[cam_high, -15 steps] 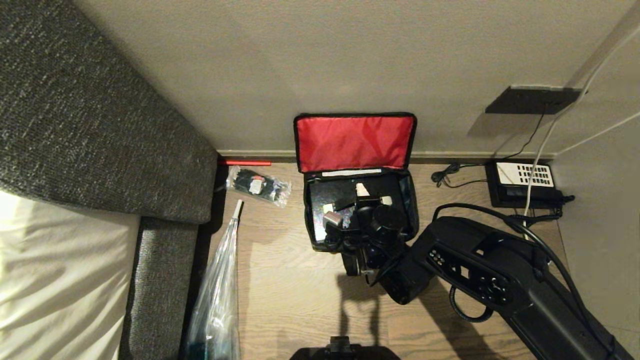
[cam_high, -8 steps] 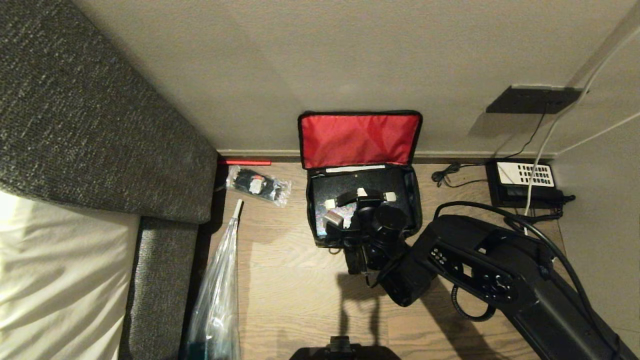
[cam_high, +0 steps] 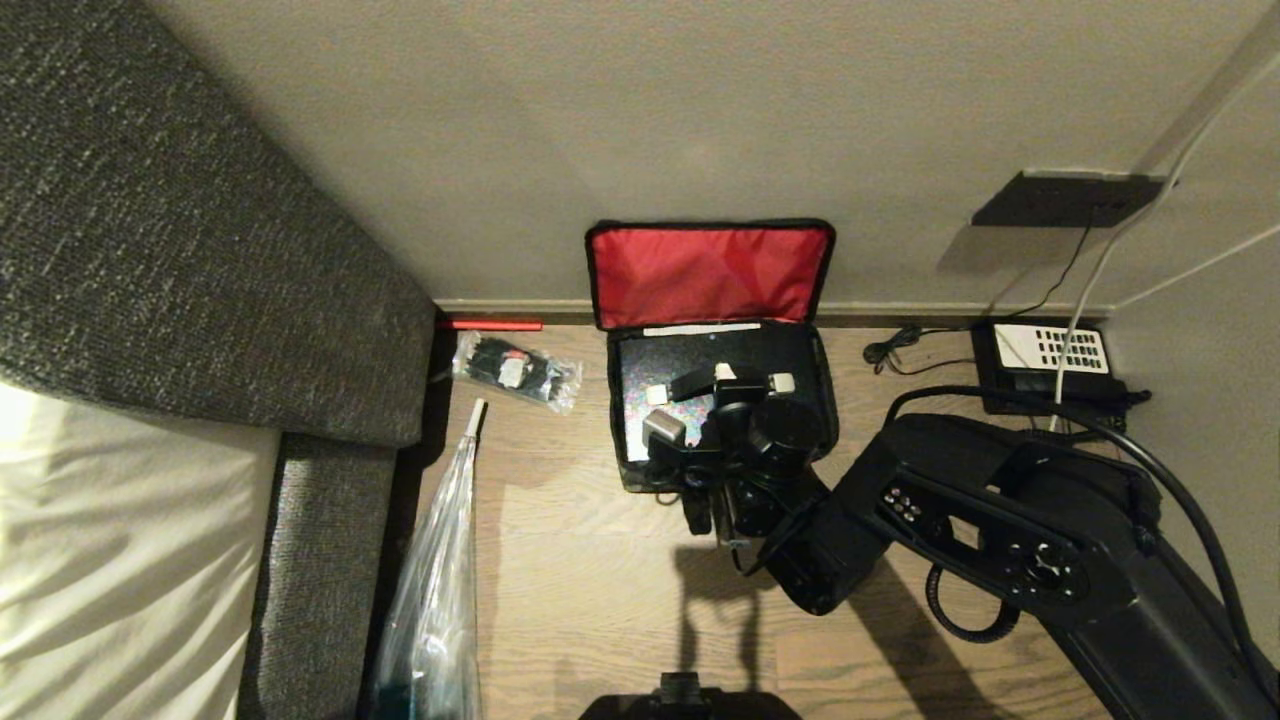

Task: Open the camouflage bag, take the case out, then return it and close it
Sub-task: Lift the black box

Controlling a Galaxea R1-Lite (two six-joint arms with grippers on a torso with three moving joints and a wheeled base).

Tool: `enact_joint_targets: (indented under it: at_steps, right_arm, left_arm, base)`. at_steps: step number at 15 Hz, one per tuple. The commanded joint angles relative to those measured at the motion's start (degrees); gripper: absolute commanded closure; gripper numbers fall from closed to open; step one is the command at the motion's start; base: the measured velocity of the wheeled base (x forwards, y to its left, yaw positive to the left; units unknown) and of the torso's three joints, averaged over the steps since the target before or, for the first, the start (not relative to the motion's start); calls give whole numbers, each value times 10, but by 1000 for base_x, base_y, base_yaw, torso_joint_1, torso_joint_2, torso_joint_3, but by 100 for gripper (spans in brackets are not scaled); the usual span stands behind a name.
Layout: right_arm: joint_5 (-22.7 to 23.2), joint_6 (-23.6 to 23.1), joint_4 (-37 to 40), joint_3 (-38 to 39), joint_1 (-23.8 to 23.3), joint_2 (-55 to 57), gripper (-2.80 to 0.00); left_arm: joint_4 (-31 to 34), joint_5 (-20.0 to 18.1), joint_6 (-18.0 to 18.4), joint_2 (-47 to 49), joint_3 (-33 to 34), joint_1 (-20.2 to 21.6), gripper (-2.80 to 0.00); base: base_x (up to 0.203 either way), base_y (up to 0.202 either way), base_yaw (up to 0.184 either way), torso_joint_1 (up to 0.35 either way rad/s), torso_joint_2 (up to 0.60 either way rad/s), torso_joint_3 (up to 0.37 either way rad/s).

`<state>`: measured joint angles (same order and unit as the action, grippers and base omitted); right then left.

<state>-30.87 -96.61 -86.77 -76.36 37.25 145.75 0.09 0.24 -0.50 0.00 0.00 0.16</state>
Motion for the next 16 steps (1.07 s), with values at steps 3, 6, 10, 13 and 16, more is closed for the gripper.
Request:
enact_joint_targets:
  at_steps: [3,6,10,13,16]
  right_arm:
    - [-11,-6,-4,33,10,-36,0]
    - [-31,-6,-4,36,21,-45,0]
    - [-32,-6,-6,43,32,-49,0]
    - [-43,-4,-6,46,34,-46,0]
    - [-53,-4,-6,40,34,-46,0]
  left_arm:
    - [0,0,0,1,0,0,0]
    - [0,0,0,1,0,0,0]
    - [0,0,0,0,0,0,0]
    - [0,0,0,0,0,0,0]
    - [0,0,0,1,0,0,0]
  base:
    - [0,0,0,0,0,0]
    - [0,0,0,0,0,0]
    - [0,0,0,0,0,0]
    - [0,0,0,0,0,0]
    - [0,0,0,0,0,0]
